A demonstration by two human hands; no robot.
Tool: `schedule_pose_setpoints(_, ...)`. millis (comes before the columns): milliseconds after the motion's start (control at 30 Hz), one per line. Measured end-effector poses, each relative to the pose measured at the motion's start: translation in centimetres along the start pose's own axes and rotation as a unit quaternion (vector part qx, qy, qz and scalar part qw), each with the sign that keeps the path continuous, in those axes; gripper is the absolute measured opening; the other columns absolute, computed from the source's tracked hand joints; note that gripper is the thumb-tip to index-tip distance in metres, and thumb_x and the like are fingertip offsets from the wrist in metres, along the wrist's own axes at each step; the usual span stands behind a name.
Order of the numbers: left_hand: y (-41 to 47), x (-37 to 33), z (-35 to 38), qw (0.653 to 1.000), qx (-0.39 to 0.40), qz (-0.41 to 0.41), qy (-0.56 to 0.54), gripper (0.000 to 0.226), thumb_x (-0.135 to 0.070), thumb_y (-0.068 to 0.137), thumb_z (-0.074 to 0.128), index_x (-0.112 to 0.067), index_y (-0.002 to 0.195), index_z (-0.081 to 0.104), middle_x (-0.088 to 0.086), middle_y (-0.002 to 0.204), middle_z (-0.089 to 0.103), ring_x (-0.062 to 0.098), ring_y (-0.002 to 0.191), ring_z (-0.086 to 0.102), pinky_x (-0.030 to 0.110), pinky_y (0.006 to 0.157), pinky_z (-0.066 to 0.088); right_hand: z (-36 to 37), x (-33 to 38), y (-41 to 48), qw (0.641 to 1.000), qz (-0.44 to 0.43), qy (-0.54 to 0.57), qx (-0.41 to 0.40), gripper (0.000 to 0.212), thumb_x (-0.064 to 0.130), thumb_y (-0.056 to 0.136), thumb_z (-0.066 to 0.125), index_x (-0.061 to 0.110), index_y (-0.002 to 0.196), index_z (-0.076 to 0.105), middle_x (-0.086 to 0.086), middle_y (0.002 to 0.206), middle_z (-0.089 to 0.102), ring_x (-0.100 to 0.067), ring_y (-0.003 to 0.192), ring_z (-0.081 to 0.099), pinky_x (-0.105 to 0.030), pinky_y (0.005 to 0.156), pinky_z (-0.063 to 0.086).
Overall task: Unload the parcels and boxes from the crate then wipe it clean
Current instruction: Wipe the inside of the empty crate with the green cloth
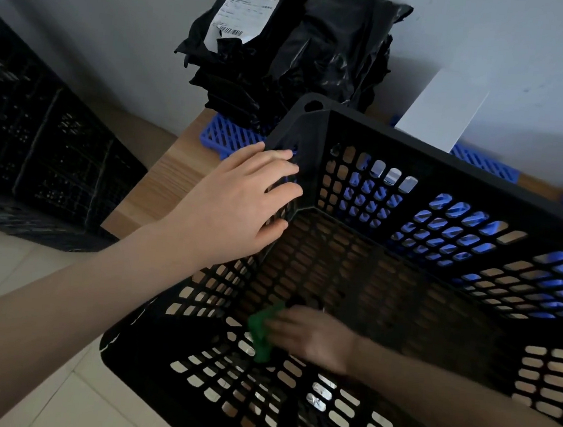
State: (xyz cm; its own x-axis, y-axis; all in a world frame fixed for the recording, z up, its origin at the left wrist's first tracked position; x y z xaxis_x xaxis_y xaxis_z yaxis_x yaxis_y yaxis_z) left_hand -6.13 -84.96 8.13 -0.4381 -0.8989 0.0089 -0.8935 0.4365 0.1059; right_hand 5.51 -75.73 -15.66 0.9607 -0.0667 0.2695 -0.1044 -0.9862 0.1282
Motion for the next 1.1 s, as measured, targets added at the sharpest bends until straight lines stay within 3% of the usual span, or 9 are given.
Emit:
schedule_pose_setpoints(133, -0.1, 0.0, 0.0, 1.000, -0.008, 0.002, -0.002, 0.036, -0.026, 0.087, 0.065, -0.010, 0.119, 0.065, 0.012, 0.134, 0.057, 0.027, 0.137, 0.042, 0.048, 0.116, 0.028, -4.2, -8.6, 0.3, 0.991, 0.098, -0.089, -0.008, 0.049, 0.010, 0.072, 0.079, 0.014, 0.119, 0.065, -0.006, 0.130, 0.060, -0.025, 0.117, 0.058, -0.037, 0.099, 0.047)
schedule_pose_setpoints(233, -0.1, 0.0, 0.0, 1.000, -0.010, 0.002, -0.001, 0.036, -0.026, 0.086, 0.066, -0.010, 0.118, 0.065, 0.012, 0.133, 0.058, 0.028, 0.137, 0.043, 0.048, 0.116, 0.028, -7.0, -14.5, -1.2, 0.960, 0.258, -0.110, -0.018, 0.056, 0.000, 0.067, 0.080, 0.010, 0.120, 0.066, -0.011, 0.128, 0.062, -0.032, 0.113, 0.060, -0.044, 0.093, 0.052)
schedule_pose_setpoints(400, 0.0, -0.1, 0.1, 1.000, -0.006, 0.004, 0.000, 0.037, -0.026, 0.086, 0.066, -0.010, 0.119, 0.065, 0.012, 0.133, 0.058, 0.028, 0.137, 0.043, 0.048, 0.117, 0.028, -6.2, -14.3, -2.2, 0.914, 0.400, -0.051, -0.041, 0.052, 0.002, 0.082, 0.065, 0.011, 0.132, 0.056, -0.010, 0.140, 0.052, -0.034, 0.121, 0.051, -0.052, 0.092, 0.049)
schedule_pose_setpoints(533, 0.0, -0.1, 0.0, 1.000, -0.009, 0.003, -0.001, 0.036, -0.026, 0.087, 0.065, -0.009, 0.119, 0.065, 0.012, 0.133, 0.058, 0.029, 0.137, 0.043, 0.048, 0.117, 0.028, -3.6, -6.0, -1.5, 0.956, 0.288, 0.000, -0.058, 0.061, 0.006, 0.066, 0.082, 0.016, 0.123, 0.064, -0.005, 0.128, 0.062, -0.026, 0.111, 0.061, -0.042, 0.084, 0.057)
schedule_pose_setpoints(667, 0.0, -0.2, -0.1, 1.000, -0.007, 0.005, 0.000, 0.037, -0.025, 0.086, 0.066, -0.009, 0.119, 0.065, 0.013, 0.133, 0.058, 0.029, 0.136, 0.043, 0.049, 0.116, 0.028, -0.1, 2.8, -2.5, 0.997, 0.058, 0.059, -0.009, 0.034, 0.013, 0.090, 0.061, 0.016, 0.124, 0.061, -0.003, 0.133, 0.058, -0.023, 0.118, 0.055, -0.033, 0.097, 0.049)
schedule_pose_setpoints(733, 0.0, -0.2, -0.1, 1.000, -0.007, 0.004, 0.000, 0.036, -0.024, 0.086, 0.067, -0.009, 0.118, 0.066, 0.013, 0.132, 0.058, 0.029, 0.136, 0.044, 0.049, 0.116, 0.028, -0.1, 2.6, -3.3, 1.000, 0.003, 0.026, 0.003, 0.032, 0.014, 0.095, 0.051, 0.015, 0.126, 0.058, -0.004, 0.136, 0.056, -0.022, 0.121, 0.052, -0.032, 0.102, 0.043)
schedule_pose_setpoints(800, 0.0, -0.2, 0.0, 1.000, -0.006, 0.004, 0.005, 0.037, -0.025, 0.085, 0.068, -0.009, 0.118, 0.066, 0.013, 0.132, 0.058, 0.029, 0.136, 0.044, 0.048, 0.116, 0.028, -1.1, -0.1, -3.5, 1.000, 0.010, -0.028, 0.006, 0.038, 0.015, 0.090, 0.059, 0.017, 0.128, 0.059, -0.003, 0.136, 0.056, -0.021, 0.121, 0.053, -0.031, 0.102, 0.042)
schedule_pose_setpoints(967, 0.0, -0.2, 0.2, 1.000, -0.002, 0.009, 0.018, 0.038, -0.027, 0.086, 0.067, -0.009, 0.119, 0.065, 0.012, 0.133, 0.058, 0.029, 0.136, 0.044, 0.048, 0.117, 0.027, -5.8, -10.7, -3.3, 0.977, 0.181, -0.107, -0.015, 0.057, 0.006, 0.070, 0.080, 0.011, 0.123, 0.063, -0.010, 0.129, 0.061, -0.028, 0.112, 0.060, -0.040, 0.093, 0.053)
schedule_pose_setpoints(1100, 0.0, -0.2, 0.3, 0.999, 0.001, 0.014, 0.029, 0.037, -0.026, 0.085, 0.067, -0.011, 0.118, 0.066, 0.012, 0.132, 0.058, 0.029, 0.136, 0.044, 0.050, 0.116, 0.027, -8.2, -15.4, -6.1, 0.900, 0.414, -0.103, -0.086, 0.062, -0.005, 0.063, 0.079, 0.006, 0.122, 0.064, -0.015, 0.125, 0.063, -0.036, 0.104, 0.062, -0.045, 0.087, 0.054)
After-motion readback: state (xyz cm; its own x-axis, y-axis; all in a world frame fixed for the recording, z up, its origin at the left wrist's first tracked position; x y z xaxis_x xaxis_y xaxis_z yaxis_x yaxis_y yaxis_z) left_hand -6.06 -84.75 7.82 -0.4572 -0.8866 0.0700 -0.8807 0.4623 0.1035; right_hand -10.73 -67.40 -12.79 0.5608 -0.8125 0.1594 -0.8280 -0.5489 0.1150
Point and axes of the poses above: each hand's wrist, its own y-axis towards the middle knuckle, its own z-axis out of the palm, x = y × z, the point moved 9 cm from there along y, towards the middle knuckle
